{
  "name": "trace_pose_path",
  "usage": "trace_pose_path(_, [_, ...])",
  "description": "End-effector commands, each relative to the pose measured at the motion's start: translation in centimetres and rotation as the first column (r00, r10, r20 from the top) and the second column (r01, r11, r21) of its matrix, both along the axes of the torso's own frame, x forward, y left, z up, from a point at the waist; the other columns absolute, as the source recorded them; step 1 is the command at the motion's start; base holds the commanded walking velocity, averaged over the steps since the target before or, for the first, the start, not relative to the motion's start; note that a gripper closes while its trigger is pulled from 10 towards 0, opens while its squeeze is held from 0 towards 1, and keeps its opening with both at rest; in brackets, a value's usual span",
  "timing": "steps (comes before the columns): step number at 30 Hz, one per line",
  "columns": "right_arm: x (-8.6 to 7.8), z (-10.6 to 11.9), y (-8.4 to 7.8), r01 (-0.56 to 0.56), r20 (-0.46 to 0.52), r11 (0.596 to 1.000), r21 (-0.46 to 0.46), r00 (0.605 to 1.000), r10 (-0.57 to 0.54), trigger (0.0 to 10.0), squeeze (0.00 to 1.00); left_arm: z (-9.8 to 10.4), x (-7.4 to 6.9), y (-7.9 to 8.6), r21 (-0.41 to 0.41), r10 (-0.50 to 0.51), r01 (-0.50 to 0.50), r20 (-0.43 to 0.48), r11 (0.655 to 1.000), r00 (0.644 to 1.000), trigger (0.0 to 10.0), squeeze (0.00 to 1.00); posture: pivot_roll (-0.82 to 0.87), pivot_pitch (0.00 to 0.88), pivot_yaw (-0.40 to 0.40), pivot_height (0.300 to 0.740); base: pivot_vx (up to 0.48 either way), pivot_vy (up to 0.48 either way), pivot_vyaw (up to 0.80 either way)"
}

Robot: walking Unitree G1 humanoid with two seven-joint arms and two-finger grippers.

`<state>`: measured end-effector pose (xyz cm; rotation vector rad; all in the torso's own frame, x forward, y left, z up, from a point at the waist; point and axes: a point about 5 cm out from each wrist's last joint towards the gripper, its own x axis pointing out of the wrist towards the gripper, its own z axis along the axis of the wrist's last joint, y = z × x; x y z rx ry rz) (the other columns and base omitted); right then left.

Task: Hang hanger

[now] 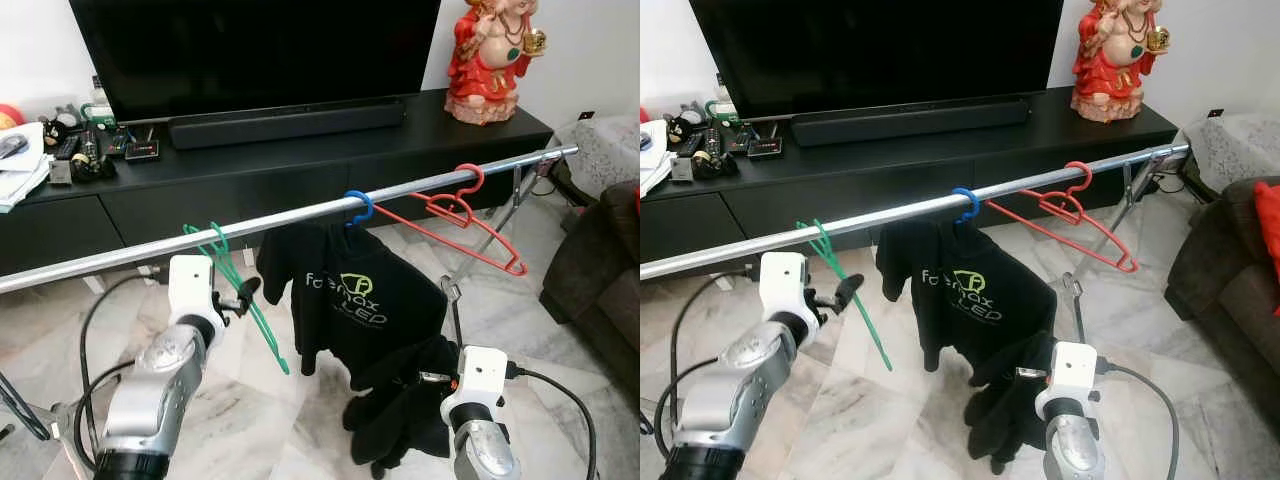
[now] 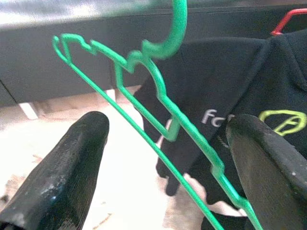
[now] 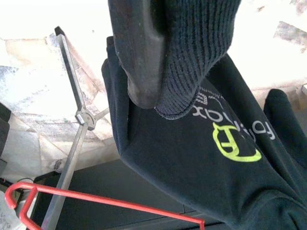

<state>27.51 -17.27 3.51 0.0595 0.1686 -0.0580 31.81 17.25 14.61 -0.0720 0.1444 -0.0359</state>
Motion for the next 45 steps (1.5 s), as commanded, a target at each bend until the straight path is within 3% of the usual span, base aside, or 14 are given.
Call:
trace_pose_path(1, [0.0, 0.0, -0.3, 0.006, -0.001, 1.000, -0.005, 1.000, -0.006, 10.0, 0.00, -0.5, 0.1, -0.1, 0.013, 0.021, -0.020, -0.041, 1.000, 0.999, 10.0, 0.00, 0.00, 0.115, -0.009, 0.721, 0.000, 0.000, 0.00])
trace_pose_path(6, [0.0, 0.0, -0.3, 0.005, -0.003, 1.000, -0.005, 1.000, -0.005, 10.0, 0.00, -0.7, 0.3, -0.1, 0.012, 0.076, -0.075, -0.071, 0.997, 0.995, 10.0, 0.00, -0.01, 0.112, -0.010, 0.721, 0.000, 0.000, 0.00])
trace_pose_path(11, [0.0, -0.1, -0.3, 0.003, -0.004, 1.000, -0.005, 1.000, -0.003, 10.0, 0.00, -0.8, 0.3, -0.5, 0.028, 0.066, -0.064, -0.088, 0.998, 0.994, 10.0, 0.00, -0.01, 0.108, -0.009, 0.721, 0.000, 0.000, 0.00])
trace_pose_path(19, [0.0, -0.2, -0.2, -0.001, -0.008, 1.000, -0.005, 1.000, 0.001, 10.0, 0.00, -0.7, 0.1, 0.2, 0.052, 0.102, -0.097, -0.096, 0.994, 0.990, 10.0, 0.00, -0.01, 0.101, -0.010, 0.721, 0.000, 0.000, 0.00])
trace_pose_path(23, [0.0, -0.2, 0.0, -0.004, -0.010, 1.000, -0.002, 1.000, 0.004, 10.0, 0.00, -0.3, 0.1, -0.3, 0.009, 0.029, -0.028, -0.063, 1.000, 0.998, 10.0, 0.00, 0.00, 0.098, -0.009, 0.721, 0.000, 0.000, 0.00])
trace_pose_path(26, [0.0, -0.3, 0.1, -0.006, -0.011, 1.000, 0.000, 1.000, 0.006, 10.0, 0.00, -0.3, 0.0, -1.2, 0.011, -0.063, 0.064, -0.065, 0.998, 0.996, 10.0, 0.00, 0.00, 0.097, -0.007, 0.721, 0.000, 0.000, 0.00])
trace_pose_path(28, [0.0, -0.3, 0.1, -0.006, -0.011, 1.000, -0.001, 1.000, 0.006, 10.0, 0.00, -0.4, 0.0, -1.3, 0.012, -0.073, 0.074, -0.068, 0.997, 0.995, 10.0, 0.00, 0.00, 0.098, -0.007, 0.721, 0.000, 0.000, 0.00])
trace_pose_path(37, [0.0, -0.3, -0.1, -0.001, -0.013, 1.000, 0.001, 1.000, 0.001, 10.0, 0.00, -2.1, 0.5, -0.4, -0.001, 0.012, -0.012, -0.097, 1.000, 0.995, 9.6, 0.00, 0.00, 0.108, -0.009, 0.721, 0.000, 0.000, 0.00])
trace_pose_path(38, [0.0, -0.3, -0.1, -0.002, -0.014, 1.000, 0.000, 1.000, 0.002, 10.0, 0.00, -2.4, 0.7, -0.1, 0.000, 0.027, -0.027, -0.097, 1.000, 0.995, 0.0, 0.00, 0.00, 0.113, -0.010, 0.721, 0.000, 0.000, 0.00])
trace_pose_path(45, [-0.1, -0.4, 0.1, -0.004, -0.018, 1.000, 0.003, 1.000, 0.004, 10.0, 0.00, -2.5, 1.6, -0.1, -0.019, 0.012, -0.013, -0.052, 1.000, 0.999, 0.0, 0.00, -0.01, 0.117, -0.009, 0.721, 0.000, 0.000, 0.00])
